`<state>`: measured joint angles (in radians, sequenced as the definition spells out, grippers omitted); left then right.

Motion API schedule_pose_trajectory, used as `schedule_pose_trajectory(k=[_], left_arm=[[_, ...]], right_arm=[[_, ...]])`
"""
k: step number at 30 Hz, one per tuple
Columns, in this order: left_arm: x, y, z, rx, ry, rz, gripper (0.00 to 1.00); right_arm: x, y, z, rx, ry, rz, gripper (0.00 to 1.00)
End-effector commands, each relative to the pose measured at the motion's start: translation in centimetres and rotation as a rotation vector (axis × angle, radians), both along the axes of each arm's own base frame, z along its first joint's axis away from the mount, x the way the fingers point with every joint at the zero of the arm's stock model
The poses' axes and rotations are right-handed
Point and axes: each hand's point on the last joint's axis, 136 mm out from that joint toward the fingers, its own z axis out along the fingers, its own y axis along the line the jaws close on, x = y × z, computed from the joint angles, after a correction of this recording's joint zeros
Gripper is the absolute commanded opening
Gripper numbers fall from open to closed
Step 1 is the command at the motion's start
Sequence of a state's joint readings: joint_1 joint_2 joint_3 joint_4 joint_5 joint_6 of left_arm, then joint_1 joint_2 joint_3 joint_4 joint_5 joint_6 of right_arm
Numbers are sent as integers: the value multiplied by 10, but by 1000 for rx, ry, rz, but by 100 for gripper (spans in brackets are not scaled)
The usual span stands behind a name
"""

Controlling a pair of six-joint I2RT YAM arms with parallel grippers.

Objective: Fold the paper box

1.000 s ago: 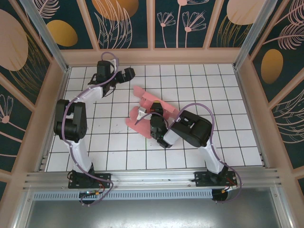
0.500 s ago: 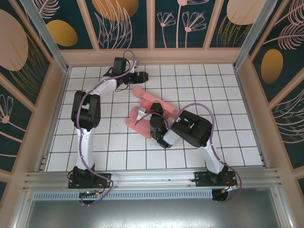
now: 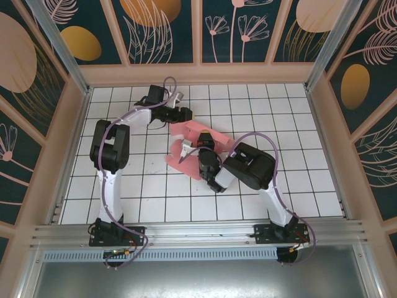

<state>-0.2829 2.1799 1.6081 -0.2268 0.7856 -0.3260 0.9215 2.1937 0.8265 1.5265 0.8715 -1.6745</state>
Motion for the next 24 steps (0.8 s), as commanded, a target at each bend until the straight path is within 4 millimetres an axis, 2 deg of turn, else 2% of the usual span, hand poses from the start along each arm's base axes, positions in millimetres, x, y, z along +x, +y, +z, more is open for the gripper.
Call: schedule_pose_trajectory(k=[1, 9, 13, 19, 24], left_arm=[[-13, -1, 21, -33, -23, -12, 60], [-11, 3, 34, -82, -2, 83, 63], [-11, 2, 40, -100, 3, 99, 64], [-13, -2, 55, -173, 22, 114, 61], [-6, 3, 52, -132, 2, 146, 71]], right_arm=[[6, -5, 17, 62, -50, -18, 0], [6, -4, 17, 64, -51, -21, 0], [7, -1, 24, 82, -60, -23, 0], [11, 3, 22, 108, -25, -21, 0], [12, 10, 10, 155, 97, 3, 0]])
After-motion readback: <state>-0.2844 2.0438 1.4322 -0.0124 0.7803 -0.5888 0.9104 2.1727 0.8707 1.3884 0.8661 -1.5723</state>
